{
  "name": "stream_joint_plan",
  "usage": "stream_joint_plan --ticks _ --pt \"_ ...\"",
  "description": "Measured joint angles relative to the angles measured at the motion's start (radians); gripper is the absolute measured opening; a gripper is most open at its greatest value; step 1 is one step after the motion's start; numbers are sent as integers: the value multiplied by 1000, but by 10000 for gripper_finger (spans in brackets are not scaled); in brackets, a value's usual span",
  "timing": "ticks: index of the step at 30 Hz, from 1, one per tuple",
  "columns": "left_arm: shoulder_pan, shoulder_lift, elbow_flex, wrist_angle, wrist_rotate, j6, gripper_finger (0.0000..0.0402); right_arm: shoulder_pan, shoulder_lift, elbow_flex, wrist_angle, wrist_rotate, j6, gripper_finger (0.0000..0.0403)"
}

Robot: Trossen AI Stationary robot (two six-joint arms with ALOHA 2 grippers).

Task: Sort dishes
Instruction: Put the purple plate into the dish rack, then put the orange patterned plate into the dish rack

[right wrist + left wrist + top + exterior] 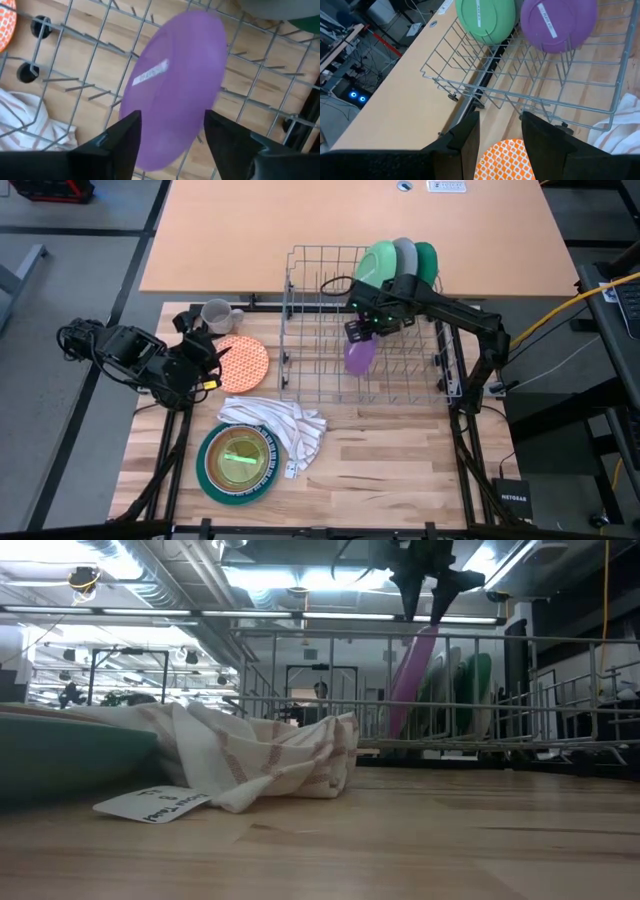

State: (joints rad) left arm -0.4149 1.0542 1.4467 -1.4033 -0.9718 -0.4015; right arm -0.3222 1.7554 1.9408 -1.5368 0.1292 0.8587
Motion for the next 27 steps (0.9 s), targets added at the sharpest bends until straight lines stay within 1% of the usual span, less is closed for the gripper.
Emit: stream_joint_plan --ticks 3,7,13,16,19,21,25,27 --pt "0 0 0 -1 0 -5 137 0 0 0 -3 -35 -13 222" --pt "0 0 0 -11 0 -10 137 0 0 0 -26 -53 -132 222" --pt "0 0 0 -46 0 -60 137 0 -22 45 -39 3 -192 223" --pt "0 0 -4 -70 -1 -122 137 -1 -45 78 -37 43 -239 223" --pt "0 -5 -55 -76 0 -179 137 -1 -74 103 -35 72 -278 223" --pt "0 -4 -110 -74 10 -208 137 2 -92 116 -35 89 -335 223" --pt "0 -2 -248 -53 49 -247 137 2 -123 124 -34 90 -519 223" --pt "0 -1 -328 -4 56 -251 137 2 -128 124 -35 89 -608 223"
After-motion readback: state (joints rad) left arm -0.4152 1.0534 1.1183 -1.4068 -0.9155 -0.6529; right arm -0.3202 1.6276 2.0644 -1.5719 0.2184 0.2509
